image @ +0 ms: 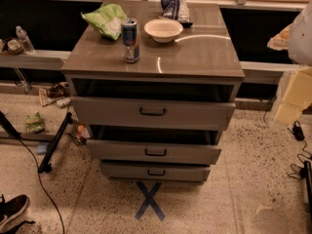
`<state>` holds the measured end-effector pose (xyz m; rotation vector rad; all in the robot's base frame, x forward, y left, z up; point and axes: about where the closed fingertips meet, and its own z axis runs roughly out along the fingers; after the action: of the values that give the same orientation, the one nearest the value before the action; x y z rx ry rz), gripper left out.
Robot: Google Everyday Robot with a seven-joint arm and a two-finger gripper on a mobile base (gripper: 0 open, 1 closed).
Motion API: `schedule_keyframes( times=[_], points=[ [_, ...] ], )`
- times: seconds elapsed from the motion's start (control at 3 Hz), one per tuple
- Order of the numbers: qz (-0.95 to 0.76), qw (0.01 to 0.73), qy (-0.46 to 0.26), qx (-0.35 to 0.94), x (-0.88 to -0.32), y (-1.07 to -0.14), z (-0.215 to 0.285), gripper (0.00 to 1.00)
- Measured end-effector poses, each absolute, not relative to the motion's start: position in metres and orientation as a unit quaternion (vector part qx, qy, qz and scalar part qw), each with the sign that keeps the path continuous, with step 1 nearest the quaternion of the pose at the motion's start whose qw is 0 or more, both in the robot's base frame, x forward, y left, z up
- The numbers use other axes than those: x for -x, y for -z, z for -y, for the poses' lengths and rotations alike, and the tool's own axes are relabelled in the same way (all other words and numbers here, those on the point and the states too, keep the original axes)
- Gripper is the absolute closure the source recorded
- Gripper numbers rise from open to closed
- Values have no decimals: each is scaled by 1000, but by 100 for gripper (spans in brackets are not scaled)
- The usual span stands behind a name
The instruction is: Open middle drawer
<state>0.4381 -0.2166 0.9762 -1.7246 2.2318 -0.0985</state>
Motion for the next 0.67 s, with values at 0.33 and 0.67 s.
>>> schedule_keyframes(
  times=[0.33, 0.67],
  points=[
    [-781, 159, 37, 603, -438, -976, 216, 0],
    [-782, 160, 5, 602, -439, -940, 208, 0]
  ],
)
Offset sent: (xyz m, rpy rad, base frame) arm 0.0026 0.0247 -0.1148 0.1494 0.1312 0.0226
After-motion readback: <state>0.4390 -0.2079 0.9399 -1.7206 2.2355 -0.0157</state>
